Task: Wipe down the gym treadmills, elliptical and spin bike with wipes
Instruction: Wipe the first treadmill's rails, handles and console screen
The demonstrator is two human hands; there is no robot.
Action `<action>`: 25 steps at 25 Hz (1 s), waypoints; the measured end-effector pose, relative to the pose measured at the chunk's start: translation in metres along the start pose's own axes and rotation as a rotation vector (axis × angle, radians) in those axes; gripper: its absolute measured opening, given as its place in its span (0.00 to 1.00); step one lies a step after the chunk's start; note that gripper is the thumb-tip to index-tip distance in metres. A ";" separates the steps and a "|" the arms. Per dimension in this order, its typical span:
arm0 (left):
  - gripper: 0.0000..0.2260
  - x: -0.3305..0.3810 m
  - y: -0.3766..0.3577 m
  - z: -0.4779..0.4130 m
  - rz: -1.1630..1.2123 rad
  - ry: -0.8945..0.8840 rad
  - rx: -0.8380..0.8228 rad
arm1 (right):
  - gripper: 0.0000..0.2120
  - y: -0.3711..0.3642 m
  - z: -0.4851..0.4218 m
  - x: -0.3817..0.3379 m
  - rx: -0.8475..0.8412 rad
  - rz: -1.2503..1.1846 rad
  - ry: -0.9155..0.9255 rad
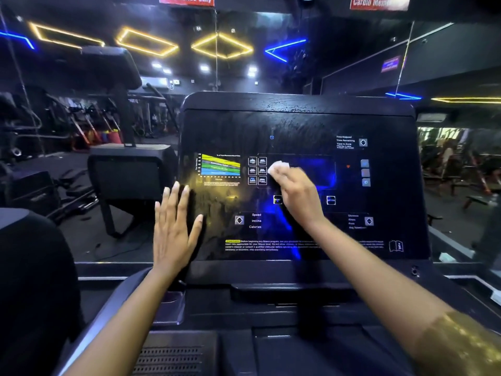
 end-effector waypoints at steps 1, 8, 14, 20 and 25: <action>0.29 -0.004 0.000 0.002 0.018 0.042 -0.009 | 0.15 0.000 0.018 -0.008 -0.007 -0.009 0.054; 0.28 -0.003 -0.004 0.011 0.451 0.370 -0.101 | 0.11 0.009 0.089 -0.050 -0.088 -0.205 0.206; 0.28 -0.006 -0.006 0.013 0.507 0.427 -0.123 | 0.14 0.000 -0.062 -0.012 0.156 -0.088 -0.037; 0.27 -0.009 -0.007 0.013 0.532 0.396 -0.136 | 0.15 -0.021 -0.022 -0.040 0.069 -0.006 0.069; 0.28 -0.011 -0.008 0.015 0.537 0.347 -0.140 | 0.15 -0.021 0.085 -0.090 -0.142 -0.134 0.253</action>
Point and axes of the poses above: each hand's wrist, its own z-axis away from the middle knuckle, its own y-axis out of the back of the hand, x = y × z, the point moved 1 cm from there along -z, towards the middle knuckle, and after that the axes turned 3 degrees about y, right-handed, at the moved point
